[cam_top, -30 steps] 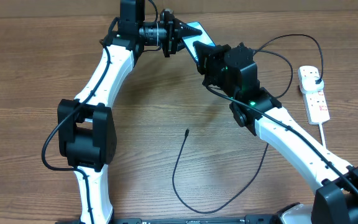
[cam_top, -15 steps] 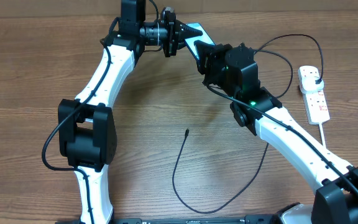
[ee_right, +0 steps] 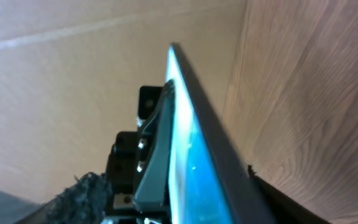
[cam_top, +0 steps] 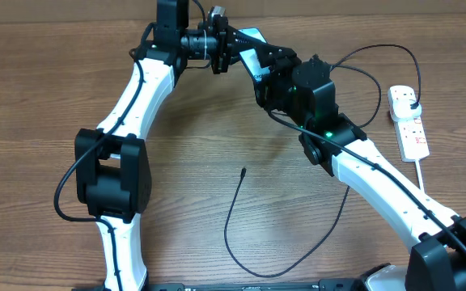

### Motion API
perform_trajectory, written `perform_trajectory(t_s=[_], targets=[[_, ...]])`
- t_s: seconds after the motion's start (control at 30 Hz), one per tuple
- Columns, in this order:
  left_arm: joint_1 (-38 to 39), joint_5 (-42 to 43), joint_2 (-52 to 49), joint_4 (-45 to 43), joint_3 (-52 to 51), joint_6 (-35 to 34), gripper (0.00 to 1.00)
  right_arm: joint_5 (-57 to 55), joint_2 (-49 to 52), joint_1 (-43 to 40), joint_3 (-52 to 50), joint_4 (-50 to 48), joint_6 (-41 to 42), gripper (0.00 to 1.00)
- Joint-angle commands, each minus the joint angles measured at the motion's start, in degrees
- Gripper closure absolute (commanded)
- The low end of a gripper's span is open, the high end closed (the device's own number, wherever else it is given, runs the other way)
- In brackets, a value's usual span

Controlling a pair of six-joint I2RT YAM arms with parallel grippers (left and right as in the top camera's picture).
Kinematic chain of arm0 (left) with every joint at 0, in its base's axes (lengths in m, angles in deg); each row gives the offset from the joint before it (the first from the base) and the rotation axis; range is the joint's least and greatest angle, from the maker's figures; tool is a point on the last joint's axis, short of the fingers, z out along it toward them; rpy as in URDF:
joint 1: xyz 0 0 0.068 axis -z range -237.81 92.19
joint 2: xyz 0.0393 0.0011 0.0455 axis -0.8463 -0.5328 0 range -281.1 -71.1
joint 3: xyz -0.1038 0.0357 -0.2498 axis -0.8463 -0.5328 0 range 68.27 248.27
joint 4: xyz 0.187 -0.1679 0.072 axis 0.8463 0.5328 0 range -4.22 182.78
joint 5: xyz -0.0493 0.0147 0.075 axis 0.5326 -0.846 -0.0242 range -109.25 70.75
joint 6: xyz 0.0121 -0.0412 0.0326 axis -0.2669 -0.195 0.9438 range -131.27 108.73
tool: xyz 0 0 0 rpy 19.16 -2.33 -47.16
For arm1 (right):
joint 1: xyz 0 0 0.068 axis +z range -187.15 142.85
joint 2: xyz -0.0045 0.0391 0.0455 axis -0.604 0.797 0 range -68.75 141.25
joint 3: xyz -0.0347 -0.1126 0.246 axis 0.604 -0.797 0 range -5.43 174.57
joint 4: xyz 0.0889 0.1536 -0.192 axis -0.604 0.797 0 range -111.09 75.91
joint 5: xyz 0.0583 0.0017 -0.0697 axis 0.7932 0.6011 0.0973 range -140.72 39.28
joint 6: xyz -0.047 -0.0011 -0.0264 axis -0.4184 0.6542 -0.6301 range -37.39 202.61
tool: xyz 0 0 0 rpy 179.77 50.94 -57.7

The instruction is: Plug charger to phone and switch on socket

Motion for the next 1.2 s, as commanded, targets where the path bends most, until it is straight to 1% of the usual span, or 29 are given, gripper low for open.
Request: perform_trajectory(t_s=[0.0, 0.13, 0.2, 0.23, 0.43, 0.5, 0.6, 0.73, 0.8, 0.83, 1.0, 1.17], targets=[[-2.1, 3.4, 0.3, -0.1, 1.2, 5.5, 0.96, -0.2, -1.3, -0.6, 0.7, 0.9, -7.6, 0.24], [-4.4, 7.1, 0.3, 0.7, 1.2, 10.1, 0.96, -0.2, -1.3, -1.4, 0.7, 5.0, -15.9, 0.17], [-5.6, 8.5, 0.3, 2.5, 1.1, 13.4, 0.96, -0.2, -1.3, -1.7, 0.7, 7.5, -18.3, 0.14], [-6.7, 9.7, 0.3, 4.3, 1.1, 16.6, 0.96, -0.2, -1.3, -1.7, 0.7, 9.5, -20.9, 0.12], [-9.6, 15.3, 0.3, 11.4, 1.1, 26.2, 0.96, -0.2, -1.3, -1.7, 0.7, 16.2, -26.6, 0.11], [-9.8, 18.1, 0.3, 11.7, 1.1, 28.1, 0.96, -0.2, -1.3, -1.7, 0.7, 18.6, -30.5, 0.05], [-9.8, 21.3, 0.3, 11.7, 1.1, 31.9, 0.96, -0.2, -1.3, -1.7, 0.7, 22.7, -34.7, 0.04], [-9.8, 22.2, 0.3, 11.7, 1.1, 33.1, 0.96, -0.2, -1.3, -1.7, 0.7, 28.1, -36.0, 0.04], [-9.8, 22.2, 0.3, 11.7, 1.1, 33.1, 0.96, -0.2, -1.3, -1.7, 0.7, 31.4, -36.0, 0.0], [-9.8, 22.3, 0.3, 11.7, 1.1, 33.1, 0.96, -0.2, -1.3, -1.7, 0.7, 34.1, -36.5, 0.0], [-9.8, 22.4, 0.3, 11.8, 1.1, 33.6, 0.96, 0.0, -1.3, -1.7, 0.7, 40.6, -42.7, 0.0], [-9.7, 23.3, 0.3, 11.9, 1.1, 35.2, 0.96, 0.8, -1.3, -1.7, 0.7, 44.0, -48.1, 0.0]])
